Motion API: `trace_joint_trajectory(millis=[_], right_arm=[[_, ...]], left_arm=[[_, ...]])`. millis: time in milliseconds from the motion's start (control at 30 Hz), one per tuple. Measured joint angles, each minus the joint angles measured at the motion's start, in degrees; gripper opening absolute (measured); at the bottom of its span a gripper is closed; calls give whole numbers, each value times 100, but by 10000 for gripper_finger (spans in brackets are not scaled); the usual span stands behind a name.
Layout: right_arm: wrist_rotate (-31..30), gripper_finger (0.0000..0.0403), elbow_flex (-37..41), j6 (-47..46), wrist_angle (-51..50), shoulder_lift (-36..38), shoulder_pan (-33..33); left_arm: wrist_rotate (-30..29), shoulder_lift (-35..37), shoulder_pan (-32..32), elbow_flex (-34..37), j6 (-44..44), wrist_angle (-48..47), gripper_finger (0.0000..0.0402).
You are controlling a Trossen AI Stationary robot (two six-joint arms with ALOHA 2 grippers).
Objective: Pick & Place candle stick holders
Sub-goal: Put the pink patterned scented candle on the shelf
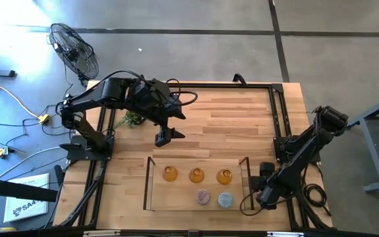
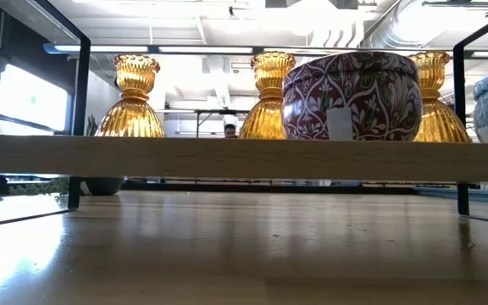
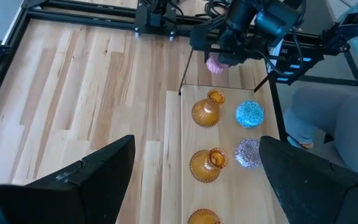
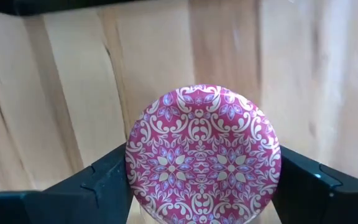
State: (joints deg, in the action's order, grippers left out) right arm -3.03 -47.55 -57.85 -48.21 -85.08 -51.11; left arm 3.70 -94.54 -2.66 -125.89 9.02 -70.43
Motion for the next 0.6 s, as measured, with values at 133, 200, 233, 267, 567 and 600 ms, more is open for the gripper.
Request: trace_joint_trajectory(millis=[133,200,233,267,567,600], right_arm=[[53,287,-467,-324,-887,0,-147],[59,287,-725,-493,-1306,0,-248],[53,287,-866,-567,-1502,0,-303],[32,287,-1019,-662,-1685,0,-358],[-507,287,-2484,-1496,-3321,2,-831],[-590,287,-2634,-1564,-3445,2,-882]], left_arm=[[0,0,0,0,-108,3,337],[-6,0,-41,0,-123,12,337],[-22,-2,-75,0,-127,30,337],[-31,-42,-86,-5,-144,68,337],[-778,-423,-625,-5,-980,693,337],[-1079,-464,-740,-11,-1148,862,337]])
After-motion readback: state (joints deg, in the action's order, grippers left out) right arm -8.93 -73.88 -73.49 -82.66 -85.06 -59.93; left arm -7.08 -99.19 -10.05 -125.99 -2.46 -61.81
